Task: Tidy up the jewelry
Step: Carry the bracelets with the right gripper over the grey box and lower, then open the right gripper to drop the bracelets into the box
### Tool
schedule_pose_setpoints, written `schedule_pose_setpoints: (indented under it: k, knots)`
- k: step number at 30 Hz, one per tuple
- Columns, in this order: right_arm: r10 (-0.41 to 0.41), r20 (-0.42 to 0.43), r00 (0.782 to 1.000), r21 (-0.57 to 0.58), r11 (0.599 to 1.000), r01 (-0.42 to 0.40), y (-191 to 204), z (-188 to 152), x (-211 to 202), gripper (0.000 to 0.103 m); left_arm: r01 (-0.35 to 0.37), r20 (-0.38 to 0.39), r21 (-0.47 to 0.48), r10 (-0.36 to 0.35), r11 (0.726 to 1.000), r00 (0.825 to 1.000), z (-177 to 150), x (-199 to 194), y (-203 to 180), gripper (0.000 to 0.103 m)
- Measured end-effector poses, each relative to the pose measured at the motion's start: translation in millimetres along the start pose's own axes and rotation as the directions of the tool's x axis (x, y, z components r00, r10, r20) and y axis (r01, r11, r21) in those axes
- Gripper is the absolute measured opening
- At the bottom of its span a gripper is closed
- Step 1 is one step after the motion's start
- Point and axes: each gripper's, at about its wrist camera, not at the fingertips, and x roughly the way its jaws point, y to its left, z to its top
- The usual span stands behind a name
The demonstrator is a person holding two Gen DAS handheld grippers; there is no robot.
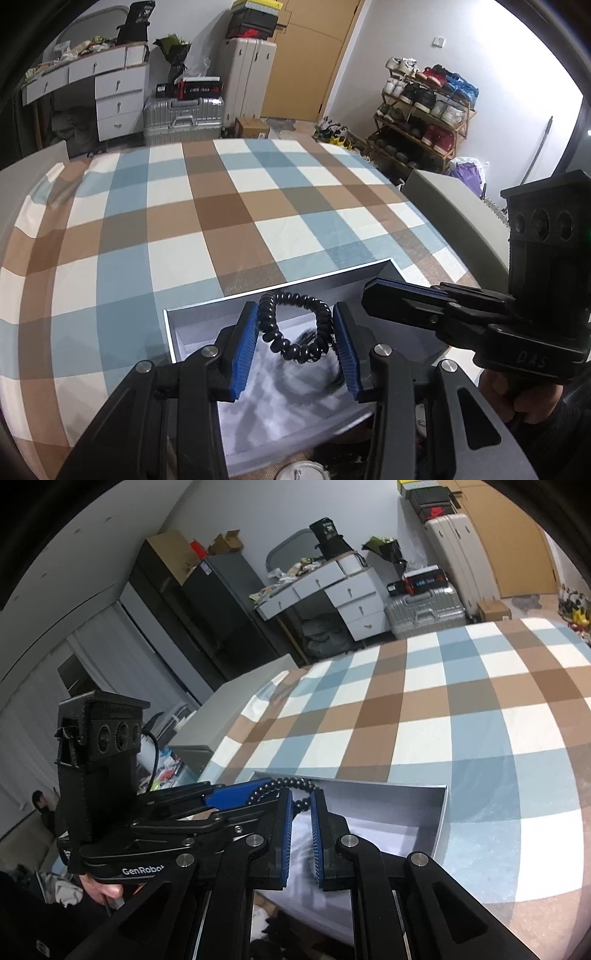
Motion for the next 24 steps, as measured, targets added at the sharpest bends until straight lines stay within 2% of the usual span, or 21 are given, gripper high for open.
schedule_pose_setpoints:
  k: [3,7,9,10,12,15,19,21,24]
  knots:
    - [-0.006,-0.017,1.0,0.014,1.0,0.006,-5,-1,6,0.011,0.018,-0.015,-0.003,-0.018,1.0,1.0,0,5,2,0.036]
    - [-0.017,0.007,1.0,0.034,0.999,0.017,-8,-1,2,0.013,0.023,-0.026,-0.014,-0.023,1.0,0.999,-2,6,5,0.046]
    - [-0.034,0.028,0.999,0.033,0.999,0.033,-7,-1,-5,0.027,-0.001,-0.035,-0.01,0.001,1.0,0.999,-3,2,5,0.06]
    - [-0.043,0.038,0.998,0.028,0.999,0.042,-6,-2,-9,0.03,-0.002,-0.03,-0.009,0.002,1.0,1.0,-4,0,5,0.061]
    - [-0.052,0.052,0.997,0.02,0.999,0.051,-3,-4,-16,0.036,-0.011,-0.024,-0.01,0.011,1.0,1.0,-7,-7,4,0.072]
    - [-0.069,0.073,0.995,0.025,0.997,0.068,0,-9,-28,0.046,-0.029,-0.015,-0.01,0.029,1.0,0.999,-12,-15,2,0.072]
    - [-0.096,0.09,0.991,0.026,0.995,0.094,6,-14,-42,0.051,-0.065,0.004,-0.013,0.065,0.998,0.998,-18,-24,-3,0.072]
    - [-0.109,0.105,0.989,0.018,0.994,0.107,11,-17,-49,0.061,-0.1,0.021,-0.014,0.1,0.995,0.995,-21,-31,-6,0.072]
    - [-0.137,0.138,0.981,-0.01,0.99,0.14,22,-22,-62,0.071,-0.142,0.059,-0.018,0.142,0.99,0.988,-26,-40,-10,0.072]
